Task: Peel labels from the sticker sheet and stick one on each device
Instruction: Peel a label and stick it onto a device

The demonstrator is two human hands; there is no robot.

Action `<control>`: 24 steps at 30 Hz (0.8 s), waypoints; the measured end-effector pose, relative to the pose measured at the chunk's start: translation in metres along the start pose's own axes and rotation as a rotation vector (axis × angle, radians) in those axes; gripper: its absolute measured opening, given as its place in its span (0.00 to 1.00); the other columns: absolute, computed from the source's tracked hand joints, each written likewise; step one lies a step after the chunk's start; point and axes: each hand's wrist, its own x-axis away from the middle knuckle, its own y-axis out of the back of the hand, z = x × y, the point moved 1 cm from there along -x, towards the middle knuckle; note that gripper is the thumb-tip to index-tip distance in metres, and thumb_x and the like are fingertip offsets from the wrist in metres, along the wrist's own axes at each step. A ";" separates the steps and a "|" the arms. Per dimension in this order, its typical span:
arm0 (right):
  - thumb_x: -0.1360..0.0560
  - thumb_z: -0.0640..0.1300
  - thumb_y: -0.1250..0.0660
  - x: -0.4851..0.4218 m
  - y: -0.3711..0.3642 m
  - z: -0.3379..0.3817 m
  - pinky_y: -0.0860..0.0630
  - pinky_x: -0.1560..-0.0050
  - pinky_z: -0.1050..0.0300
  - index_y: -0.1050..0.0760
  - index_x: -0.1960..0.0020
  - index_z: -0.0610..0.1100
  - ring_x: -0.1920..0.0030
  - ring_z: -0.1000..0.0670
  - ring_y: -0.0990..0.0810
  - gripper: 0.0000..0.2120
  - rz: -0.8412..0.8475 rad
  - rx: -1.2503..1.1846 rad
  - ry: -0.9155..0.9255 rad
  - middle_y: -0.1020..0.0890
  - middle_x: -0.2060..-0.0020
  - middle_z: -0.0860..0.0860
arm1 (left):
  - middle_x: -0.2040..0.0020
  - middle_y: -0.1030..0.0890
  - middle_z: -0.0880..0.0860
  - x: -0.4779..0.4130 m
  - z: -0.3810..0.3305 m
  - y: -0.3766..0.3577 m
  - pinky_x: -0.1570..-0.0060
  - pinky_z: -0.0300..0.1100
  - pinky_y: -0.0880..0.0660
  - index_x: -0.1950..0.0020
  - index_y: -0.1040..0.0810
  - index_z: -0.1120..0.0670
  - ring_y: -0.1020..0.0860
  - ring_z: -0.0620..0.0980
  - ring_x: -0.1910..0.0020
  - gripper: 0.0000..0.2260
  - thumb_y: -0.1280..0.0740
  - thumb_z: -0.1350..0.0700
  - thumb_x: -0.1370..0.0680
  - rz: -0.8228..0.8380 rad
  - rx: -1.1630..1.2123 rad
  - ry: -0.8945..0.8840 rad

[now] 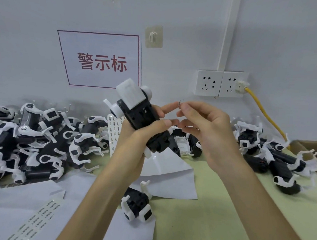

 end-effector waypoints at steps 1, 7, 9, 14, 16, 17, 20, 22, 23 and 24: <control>0.23 0.44 0.28 0.000 0.000 0.000 0.20 0.56 0.59 0.16 0.53 0.47 0.64 0.52 0.18 0.03 -0.006 -0.001 -0.001 0.15 0.62 0.51 | 0.38 0.15 0.50 0.000 0.001 0.001 0.47 0.43 0.22 0.58 0.22 0.50 0.16 0.54 0.42 0.07 0.30 0.62 0.25 0.000 -0.011 -0.002; 0.22 0.41 0.29 0.001 -0.001 0.000 0.20 0.58 0.59 0.18 0.54 0.42 0.67 0.52 0.21 0.03 -0.034 0.038 0.014 0.15 0.59 0.43 | 0.40 0.15 0.51 0.001 0.000 -0.002 0.46 0.56 0.23 0.55 0.26 0.57 0.15 0.55 0.43 0.06 0.30 0.63 0.26 -0.037 -0.102 -0.001; 0.22 0.41 0.29 0.002 -0.001 -0.002 0.21 0.61 0.61 0.19 0.55 0.43 0.68 0.55 0.20 0.03 -0.068 0.115 0.065 0.15 0.63 0.49 | 0.41 0.14 0.52 0.001 0.000 -0.004 0.45 0.62 0.25 0.54 0.26 0.58 0.15 0.56 0.44 0.07 0.29 0.65 0.25 -0.070 -0.128 0.006; 0.21 0.41 0.29 0.005 -0.004 -0.005 0.25 0.63 0.66 0.21 0.57 0.49 0.70 0.57 0.21 0.06 -0.093 0.285 0.250 0.19 0.67 0.59 | 0.44 0.13 0.51 0.001 0.002 -0.007 0.44 0.62 0.25 0.59 0.23 0.52 0.16 0.60 0.44 0.07 0.26 0.59 0.27 -0.179 -0.109 0.058; 0.21 0.42 0.30 0.006 -0.005 -0.003 0.26 0.63 0.66 0.22 0.57 0.49 0.70 0.57 0.22 0.06 -0.064 0.248 0.289 0.20 0.67 0.58 | 0.45 0.13 0.49 0.001 0.003 -0.003 0.39 0.62 0.24 0.60 0.19 0.49 0.16 0.56 0.42 0.06 0.24 0.56 0.29 -0.246 -0.090 0.094; 0.22 0.42 0.30 0.006 -0.005 -0.002 0.26 0.63 0.66 0.23 0.57 0.49 0.70 0.56 0.22 0.06 -0.039 0.232 0.300 0.20 0.67 0.58 | 0.47 0.13 0.49 0.000 0.003 -0.001 0.38 0.59 0.23 0.56 0.18 0.50 0.16 0.55 0.42 0.06 0.22 0.55 0.29 -0.277 -0.039 0.114; 0.24 0.46 0.30 0.005 -0.005 0.002 0.24 0.58 0.63 0.23 0.54 0.50 0.63 0.54 0.18 0.02 0.076 0.219 0.255 0.16 0.61 0.55 | 0.47 0.15 0.54 -0.002 0.001 0.004 0.41 0.49 0.20 0.47 0.21 0.56 0.16 0.54 0.41 0.17 0.26 0.45 0.28 -0.342 0.324 0.227; 0.28 0.50 0.27 0.004 -0.005 -0.001 0.21 0.50 0.57 0.25 0.45 0.51 0.53 0.54 0.16 0.13 0.165 0.271 0.163 0.15 0.52 0.55 | 0.45 0.17 0.57 -0.004 -0.002 0.006 0.43 0.47 0.20 0.47 0.22 0.56 0.17 0.55 0.42 0.21 0.30 0.39 0.26 -0.357 0.531 0.305; 0.30 0.52 0.25 0.005 -0.006 -0.004 0.21 0.45 0.55 0.28 0.40 0.53 0.48 0.55 0.17 0.21 0.211 0.309 0.117 0.16 0.48 0.55 | 0.45 0.18 0.57 -0.004 -0.001 0.007 0.41 0.48 0.20 0.46 0.23 0.56 0.19 0.55 0.42 0.22 0.32 0.37 0.24 -0.351 0.582 0.326; 0.33 0.54 0.24 0.006 -0.008 -0.007 0.22 0.42 0.55 0.31 0.35 0.55 0.45 0.57 0.18 0.29 0.247 0.355 0.085 0.17 0.46 0.56 | 0.44 0.19 0.57 -0.005 0.000 0.007 0.39 0.49 0.21 0.45 0.24 0.55 0.19 0.55 0.43 0.23 0.35 0.35 0.22 -0.338 0.587 0.334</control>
